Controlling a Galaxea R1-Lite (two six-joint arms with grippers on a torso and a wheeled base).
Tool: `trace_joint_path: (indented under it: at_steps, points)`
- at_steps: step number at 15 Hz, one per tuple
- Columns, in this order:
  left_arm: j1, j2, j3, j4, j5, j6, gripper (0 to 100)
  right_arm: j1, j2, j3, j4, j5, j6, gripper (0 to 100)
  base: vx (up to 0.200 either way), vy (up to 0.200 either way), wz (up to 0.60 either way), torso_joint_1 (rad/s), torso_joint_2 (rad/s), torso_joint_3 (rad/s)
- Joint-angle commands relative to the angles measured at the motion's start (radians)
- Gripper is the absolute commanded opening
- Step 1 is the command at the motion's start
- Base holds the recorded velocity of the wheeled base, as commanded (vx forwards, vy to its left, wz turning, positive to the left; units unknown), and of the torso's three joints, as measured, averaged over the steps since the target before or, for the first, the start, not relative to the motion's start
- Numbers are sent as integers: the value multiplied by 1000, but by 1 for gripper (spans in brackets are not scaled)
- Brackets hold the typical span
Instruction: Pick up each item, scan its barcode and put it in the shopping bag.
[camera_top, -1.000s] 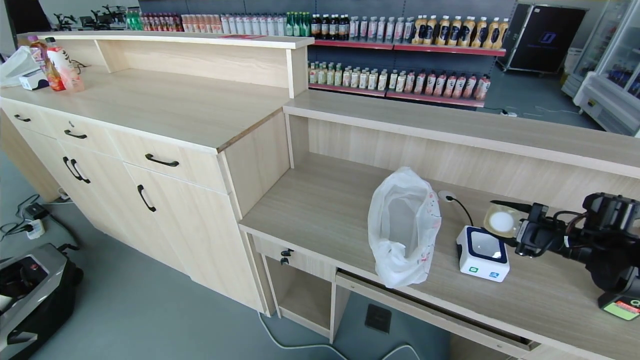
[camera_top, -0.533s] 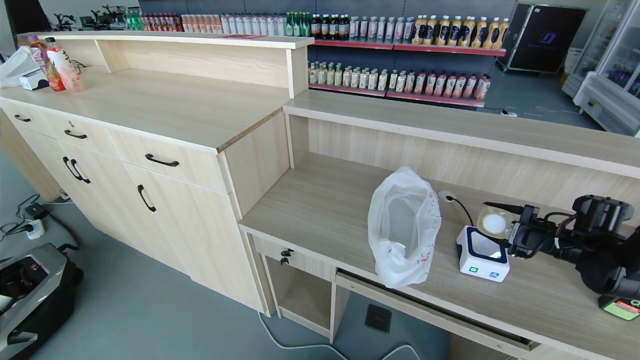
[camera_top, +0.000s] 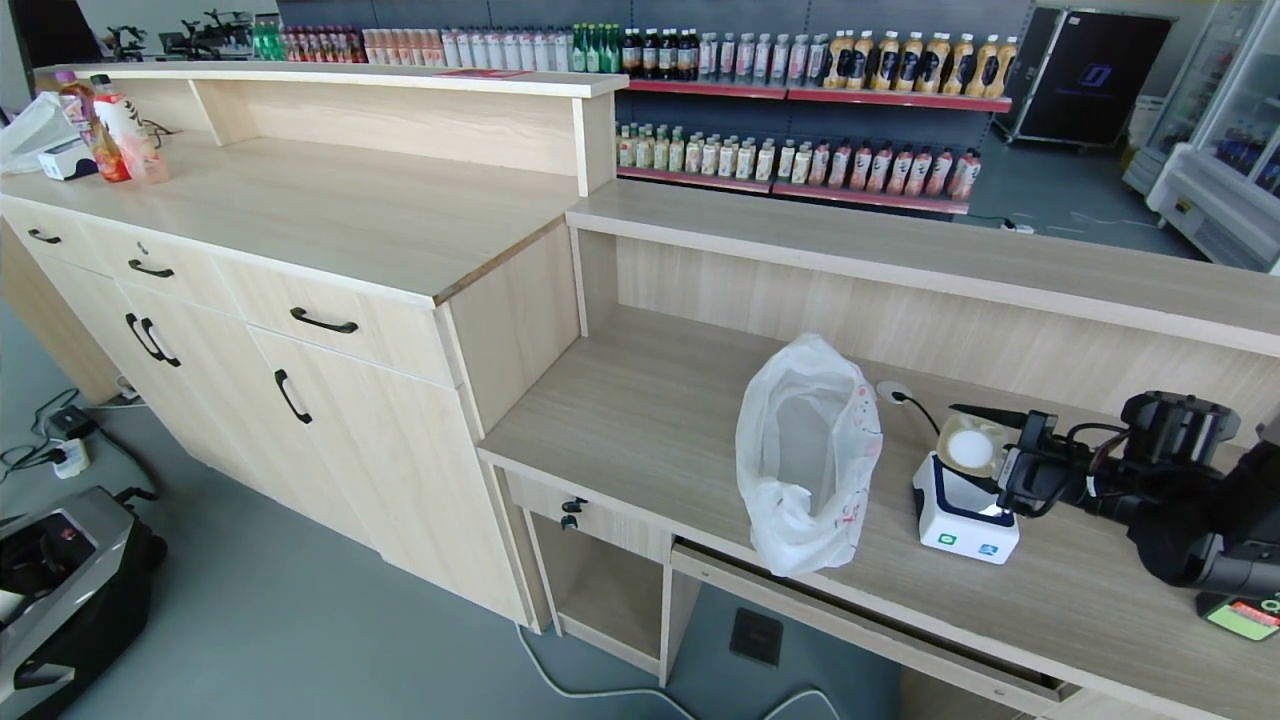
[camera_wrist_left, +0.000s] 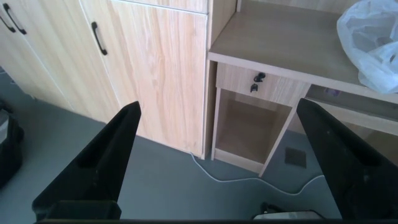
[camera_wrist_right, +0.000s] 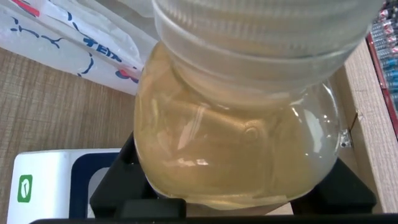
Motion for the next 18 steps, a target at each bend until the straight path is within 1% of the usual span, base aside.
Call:
trace_joint_path:
  at_steps: [1, 12, 15, 16, 17, 18]
  points:
    - [0, 0, 0, 0, 0, 0, 100, 3, 11, -2, -1, 0, 0, 0, 0, 0, 0, 0, 0, 0]
    - [0, 0, 0, 0, 0, 0, 100, 23, 39, -37, -1, -8, 1, 0, 0, 0, 0, 0, 0, 0]
    - [0, 0, 0, 0, 0, 0, 100, 32, 13, -40, -1, -8, 35, 0, 0, 0, 0, 0, 0, 0]
    - [0, 0, 0, 0, 0, 0, 100, 34, -115, -27, 15, -21, 196, 0, 0, 0, 0, 0, 0, 0]
    - [0, 0, 0, 0, 0, 0, 100, 21, -211, 19, 48, -75, 313, 0, 0, 0, 0, 0, 0, 0]
    - [0, 0, 0, 1, 0, 0, 100, 1, -294, 49, 109, -153, 415, 0, 0, 0, 0, 0, 0, 0]
